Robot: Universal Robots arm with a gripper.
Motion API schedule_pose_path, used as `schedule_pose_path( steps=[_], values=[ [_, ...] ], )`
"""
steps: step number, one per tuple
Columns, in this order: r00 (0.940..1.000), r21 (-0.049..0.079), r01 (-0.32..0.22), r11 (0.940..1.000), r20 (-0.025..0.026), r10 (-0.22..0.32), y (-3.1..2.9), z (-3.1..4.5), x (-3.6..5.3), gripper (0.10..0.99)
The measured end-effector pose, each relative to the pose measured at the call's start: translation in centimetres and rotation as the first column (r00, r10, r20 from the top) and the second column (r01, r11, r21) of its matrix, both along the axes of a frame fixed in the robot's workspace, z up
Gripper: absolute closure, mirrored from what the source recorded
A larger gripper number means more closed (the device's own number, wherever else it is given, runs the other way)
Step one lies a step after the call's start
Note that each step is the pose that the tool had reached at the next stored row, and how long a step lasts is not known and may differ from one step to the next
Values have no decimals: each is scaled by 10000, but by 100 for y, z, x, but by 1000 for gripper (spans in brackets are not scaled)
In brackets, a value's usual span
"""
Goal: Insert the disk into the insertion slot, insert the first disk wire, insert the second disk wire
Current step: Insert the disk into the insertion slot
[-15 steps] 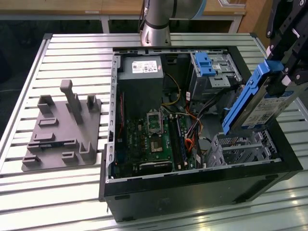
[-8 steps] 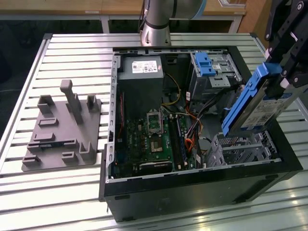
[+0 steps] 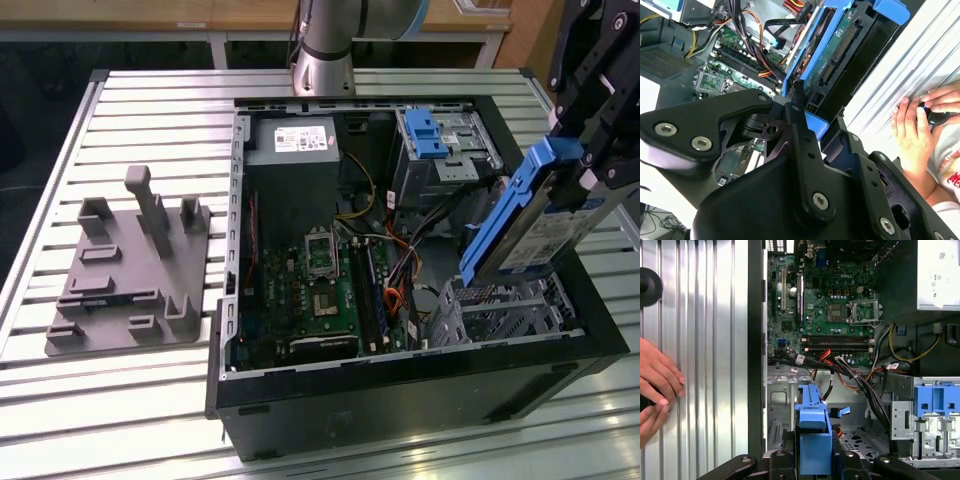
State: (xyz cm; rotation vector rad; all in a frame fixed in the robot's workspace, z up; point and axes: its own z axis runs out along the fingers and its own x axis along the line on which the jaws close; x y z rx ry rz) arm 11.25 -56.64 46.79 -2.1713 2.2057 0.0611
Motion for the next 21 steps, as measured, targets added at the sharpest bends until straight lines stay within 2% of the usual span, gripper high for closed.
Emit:
schedule_pose_path(
  steps=[21],
  values=[
    [10000,1,0,10000,0,0,-9,-135,10,722]
  ],
)
